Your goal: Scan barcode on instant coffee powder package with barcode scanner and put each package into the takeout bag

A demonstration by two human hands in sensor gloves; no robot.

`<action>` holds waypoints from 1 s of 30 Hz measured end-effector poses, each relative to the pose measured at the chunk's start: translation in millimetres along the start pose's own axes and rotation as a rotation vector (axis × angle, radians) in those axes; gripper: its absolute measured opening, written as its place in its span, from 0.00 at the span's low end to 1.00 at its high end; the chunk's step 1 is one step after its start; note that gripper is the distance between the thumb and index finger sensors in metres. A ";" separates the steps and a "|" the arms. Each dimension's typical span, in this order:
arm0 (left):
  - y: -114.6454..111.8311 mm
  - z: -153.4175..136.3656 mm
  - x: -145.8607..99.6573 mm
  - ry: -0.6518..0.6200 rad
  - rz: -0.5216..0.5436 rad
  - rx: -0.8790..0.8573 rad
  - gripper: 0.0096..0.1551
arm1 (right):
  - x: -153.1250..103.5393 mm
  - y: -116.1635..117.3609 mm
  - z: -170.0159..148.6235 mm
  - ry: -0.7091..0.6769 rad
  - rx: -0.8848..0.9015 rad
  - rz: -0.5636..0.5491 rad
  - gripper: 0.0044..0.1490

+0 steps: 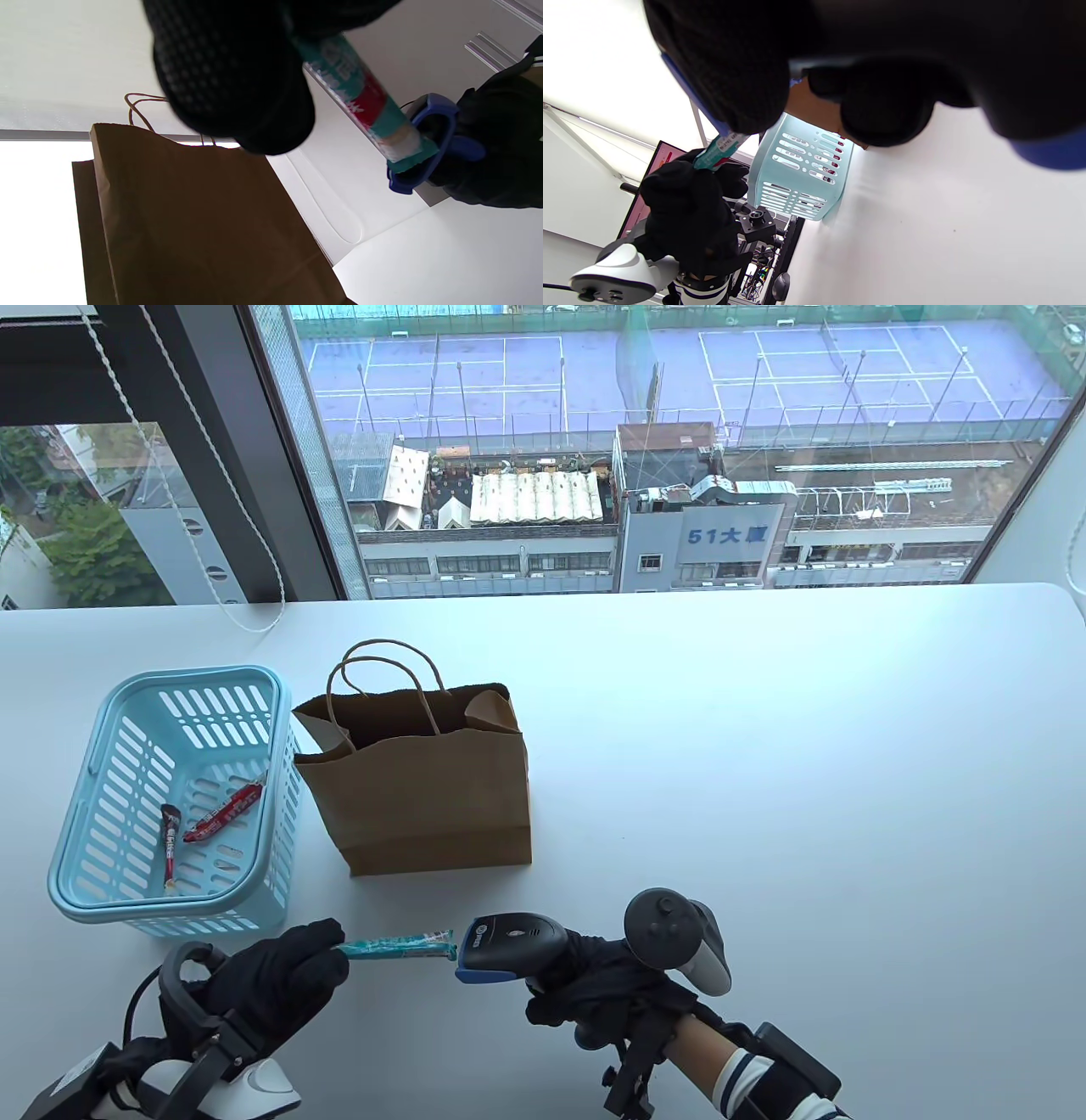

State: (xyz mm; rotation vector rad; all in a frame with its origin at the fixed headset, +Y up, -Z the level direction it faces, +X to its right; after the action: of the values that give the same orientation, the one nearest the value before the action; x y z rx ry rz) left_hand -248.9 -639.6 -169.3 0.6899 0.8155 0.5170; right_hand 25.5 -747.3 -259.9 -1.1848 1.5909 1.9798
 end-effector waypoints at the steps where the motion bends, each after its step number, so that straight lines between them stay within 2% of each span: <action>1: 0.0 0.0 -0.1 0.000 -0.001 0.002 0.16 | 0.2 0.1 0.4 -0.013 0.007 0.001 0.37; 17: -5.1 1.2 0.4 -0.005 -0.050 -0.038 0.16 | 1.6 0.3 -3.0 -0.044 0.036 0.017 0.39; 22: -1.0 -3.5 1.6 0.015 -0.029 -0.025 0.16 | 1.7 1.0 -4.1 -0.037 0.038 0.024 0.39; 24: 7.7 -9.8 4.2 0.040 0.010 0.000 0.16 | 1.8 1.2 -4.2 -0.035 0.040 0.026 0.39; 26: 30.2 -26.2 10.3 0.121 0.102 0.051 0.17 | 1.8 1.3 -3.6 -0.035 0.038 0.027 0.39; 30: 85.8 -81.0 28.2 0.386 0.274 0.160 0.17 | 2.6 1.7 -3.1 -0.040 0.037 0.033 0.39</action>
State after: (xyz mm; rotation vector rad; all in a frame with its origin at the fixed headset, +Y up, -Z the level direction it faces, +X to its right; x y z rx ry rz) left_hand -310.1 -535.1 -160.5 0.8701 1.1397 0.8563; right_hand 24.0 -751.2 -260.9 -1.1046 1.6299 1.9731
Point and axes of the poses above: the tracker on the back of each hand, its own z axis roughly to the thumb side, its own x axis roughly from the wrist to the fingertips, y = z × x, the point moved 4 cm from there along x, roughly from the wrist to the fingertips, and after that the axes turned 13 degrees about y, right-handed, at the moved point
